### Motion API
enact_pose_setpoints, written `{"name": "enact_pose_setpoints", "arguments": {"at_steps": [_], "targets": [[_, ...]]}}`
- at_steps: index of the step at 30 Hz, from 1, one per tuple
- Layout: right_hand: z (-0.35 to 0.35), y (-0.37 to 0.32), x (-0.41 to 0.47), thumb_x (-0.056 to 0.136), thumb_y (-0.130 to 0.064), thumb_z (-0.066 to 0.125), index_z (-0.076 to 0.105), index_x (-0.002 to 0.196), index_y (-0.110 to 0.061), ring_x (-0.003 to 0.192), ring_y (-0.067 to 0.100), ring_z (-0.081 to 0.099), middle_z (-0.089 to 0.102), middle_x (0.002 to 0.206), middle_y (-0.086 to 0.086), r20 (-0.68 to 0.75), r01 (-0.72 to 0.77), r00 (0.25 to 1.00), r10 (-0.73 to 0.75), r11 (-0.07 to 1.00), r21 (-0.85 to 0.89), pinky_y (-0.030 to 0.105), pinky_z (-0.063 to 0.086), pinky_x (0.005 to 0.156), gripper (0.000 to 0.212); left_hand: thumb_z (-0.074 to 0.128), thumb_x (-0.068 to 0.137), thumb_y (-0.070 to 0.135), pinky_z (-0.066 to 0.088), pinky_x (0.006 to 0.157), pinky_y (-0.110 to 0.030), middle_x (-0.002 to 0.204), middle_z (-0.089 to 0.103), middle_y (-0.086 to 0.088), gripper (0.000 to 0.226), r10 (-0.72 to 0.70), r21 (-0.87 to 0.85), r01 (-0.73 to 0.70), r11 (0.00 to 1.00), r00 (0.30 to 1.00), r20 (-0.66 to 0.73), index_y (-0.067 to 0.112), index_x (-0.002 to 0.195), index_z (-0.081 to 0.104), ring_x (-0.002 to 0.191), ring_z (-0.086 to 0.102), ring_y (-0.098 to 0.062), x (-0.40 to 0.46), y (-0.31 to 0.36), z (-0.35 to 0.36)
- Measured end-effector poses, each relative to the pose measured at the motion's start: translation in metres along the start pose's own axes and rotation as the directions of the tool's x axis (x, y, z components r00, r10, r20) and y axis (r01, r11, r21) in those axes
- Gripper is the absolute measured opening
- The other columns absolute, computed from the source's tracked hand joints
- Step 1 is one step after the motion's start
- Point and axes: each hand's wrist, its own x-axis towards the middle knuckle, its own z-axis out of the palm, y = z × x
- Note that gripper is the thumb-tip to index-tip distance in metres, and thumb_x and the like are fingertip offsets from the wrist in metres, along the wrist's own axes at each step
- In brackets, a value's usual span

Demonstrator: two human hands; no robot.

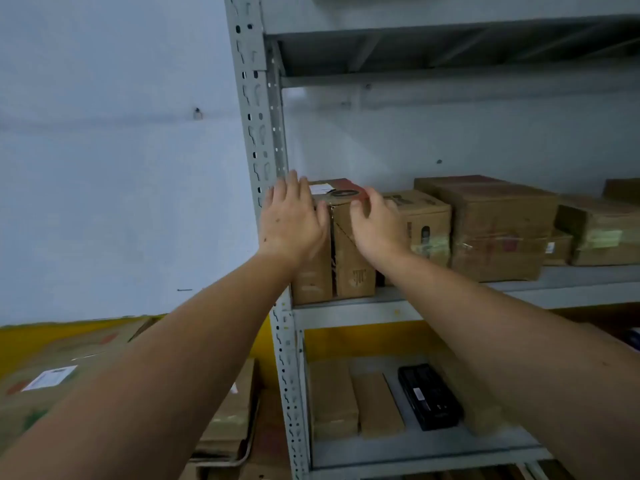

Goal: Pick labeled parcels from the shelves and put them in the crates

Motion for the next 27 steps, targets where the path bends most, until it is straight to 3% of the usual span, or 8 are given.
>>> {"name": "enact_pose_setpoints", "arguments": {"at_steps": [7,11,14,17,19,21,23,27], "targets": [[0.023,0.002,0.027,0.106,-0.060,0.025,0.038,0.160,-0.036,0.139,0.034,0.039,0.044,0.145,0.015,-0.112,-0.048,0.994,0.015,0.954,-0.296,0.049,0.037,0.113,0.061,0.030,0.108,0.050,0.029,0.122,-0.055,0.148,0.060,-0.020,0.067,0.036,0.076,-0.029,0.997,0.994,-0.099,0.003,0.129,0.073,0.137,0.049,-0.038,0.011,-0.009,0.036],[0.024,0.006,0.037,0.106,-0.062,0.024,0.060,0.140,-0.030,0.134,0.033,0.046,0.051,0.142,0.014,-0.119,-0.094,0.991,0.066,0.963,-0.253,0.052,0.041,0.112,0.059,0.032,0.107,0.047,0.037,0.115,-0.055,0.140,0.067,-0.012,0.054,-0.018,-0.065,0.007,0.998,0.986,-0.167,0.013,0.120,0.073,0.131,0.054,-0.034,0.004,-0.010,0.037],[0.026,0.012,0.023,0.105,-0.056,0.041,0.058,0.112,-0.032,0.117,0.028,0.057,0.057,0.124,0.006,-0.174,-0.048,0.984,0.032,0.994,-0.094,0.043,0.051,0.094,0.030,0.040,0.107,0.044,0.045,0.102,-0.052,0.130,0.072,-0.003,0.038,-0.122,-0.297,0.053,0.953,0.968,-0.219,0.018,0.107,0.069,0.126,0.055,-0.033,-0.013,-0.004,0.038],[0.021,0.019,-0.002,0.103,-0.043,0.058,0.053,0.105,-0.031,0.104,0.021,0.059,0.048,0.122,0.000,-0.261,-0.022,0.964,0.052,0.993,0.117,0.021,0.042,0.070,0.013,0.054,0.108,0.035,0.054,0.102,-0.047,0.134,0.060,0.001,0.014,-0.262,-0.598,0.105,0.794,0.948,-0.181,0.024,0.102,0.060,0.127,0.053,-0.024,-0.033,0.005,0.037],[0.016,0.024,-0.023,0.101,-0.037,0.063,0.052,0.114,-0.031,0.103,0.016,0.056,0.045,0.124,-0.003,-0.280,-0.036,0.954,0.105,0.970,0.241,0.014,0.036,0.067,0.017,0.064,0.104,0.028,0.059,0.098,-0.032,0.139,0.047,0.006,0.010,-0.368,-0.759,0.156,0.633,0.922,-0.117,0.028,0.099,0.055,0.123,0.059,-0.014,-0.051,0.014,0.030],[0.013,0.031,-0.045,0.101,-0.034,0.063,0.051,0.130,-0.033,0.107,0.013,0.055,0.047,0.128,-0.004,-0.290,0.007,0.953,0.090,0.949,0.317,0.011,0.037,0.071,0.031,0.071,0.101,0.025,0.060,0.095,-0.021,0.140,0.043,0.008,0.020,-0.481,-0.849,0.226,0.477,0.876,-0.038,0.031,0.111,0.054,0.122,0.061,-0.010,-0.073,0.025,0.022],[0.015,0.038,-0.064,0.102,-0.030,0.061,0.048,0.140,-0.036,0.110,0.009,0.057,0.053,0.131,-0.008,-0.294,0.065,0.954,0.052,0.925,0.375,0.009,0.041,0.076,0.040,0.071,0.100,0.024,0.062,0.096,-0.028,0.140,0.049,0.015,0.041,-0.545,-0.907,0.252,0.336,0.838,0.030,0.037,0.132,0.050,0.128,0.059,-0.008,-0.092,0.034,0.018],[0.015,0.052,-0.095,0.103,-0.023,0.061,0.048,0.139,-0.042,0.111,-0.005,0.061,0.062,0.128,-0.020,-0.271,0.090,0.961,0.048,0.875,0.476,0.005,0.048,0.081,0.043,0.070,0.100,0.020,0.061,0.098,-0.031,0.138,0.054,0.030,0.061,-0.575,-0.917,0.291,0.271,0.814,0.088,0.048,0.145,0.041,0.129,0.055,0.006,-0.120,0.046,0.018]]}}
